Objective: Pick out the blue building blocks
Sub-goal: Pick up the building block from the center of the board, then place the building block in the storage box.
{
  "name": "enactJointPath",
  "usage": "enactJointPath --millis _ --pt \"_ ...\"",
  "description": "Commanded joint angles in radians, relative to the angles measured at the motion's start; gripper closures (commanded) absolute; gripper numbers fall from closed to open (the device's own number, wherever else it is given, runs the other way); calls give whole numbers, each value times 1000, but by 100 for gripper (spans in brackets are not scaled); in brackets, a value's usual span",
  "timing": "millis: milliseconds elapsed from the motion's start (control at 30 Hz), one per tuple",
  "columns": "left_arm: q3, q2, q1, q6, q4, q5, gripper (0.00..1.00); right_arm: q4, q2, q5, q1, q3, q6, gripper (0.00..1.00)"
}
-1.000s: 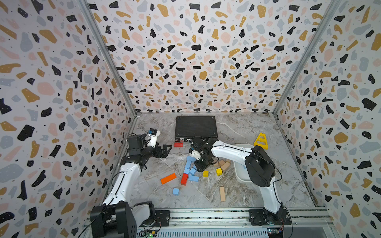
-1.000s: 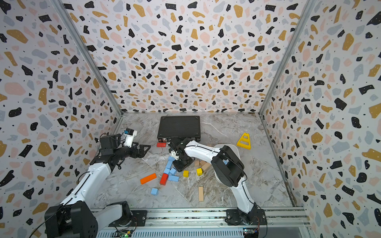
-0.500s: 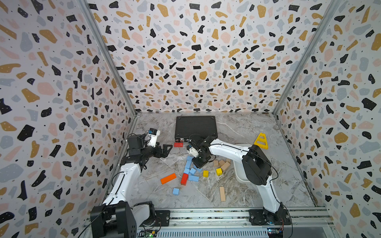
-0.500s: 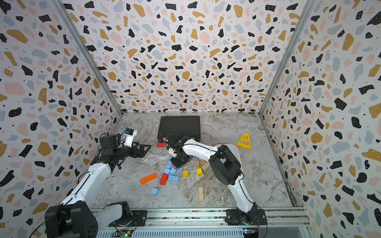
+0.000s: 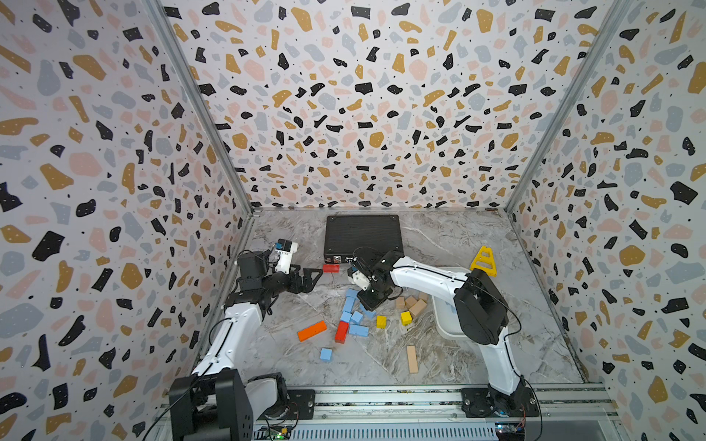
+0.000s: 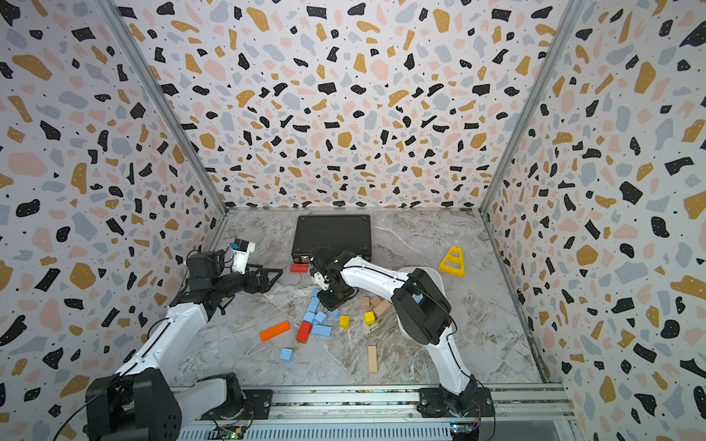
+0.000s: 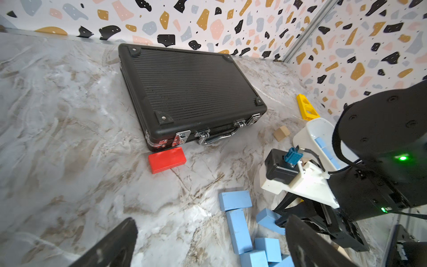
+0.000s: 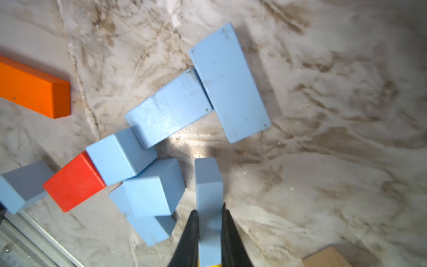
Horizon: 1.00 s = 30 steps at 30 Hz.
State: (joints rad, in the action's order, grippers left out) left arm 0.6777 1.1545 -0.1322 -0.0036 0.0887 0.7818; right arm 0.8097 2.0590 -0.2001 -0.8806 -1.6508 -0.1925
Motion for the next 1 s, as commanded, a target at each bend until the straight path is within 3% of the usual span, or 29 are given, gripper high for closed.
enactJointPath --millis 0,133,333,533,700,967 --pt "-22 16 71 -52 -72 74 0 -31 -188 -41 77 68 -61 96" --pt "-23 54 203 -26 -72 101 0 -90 -372 -93 203 224 -121 95" --pt "-13 126 344 -25 -81 102 0 -147 -628 -201 481 497 -184 94" --pt "3 168 407 -39 -98 79 0 -199 -716 -340 723 671 -218 94" --pt "21 190 420 -36 -93 57 0 -243 -684 -392 754 735 -236 93" --pt "30 180 419 12 -41 19 0 -283 -644 -309 754 816 -225 93"
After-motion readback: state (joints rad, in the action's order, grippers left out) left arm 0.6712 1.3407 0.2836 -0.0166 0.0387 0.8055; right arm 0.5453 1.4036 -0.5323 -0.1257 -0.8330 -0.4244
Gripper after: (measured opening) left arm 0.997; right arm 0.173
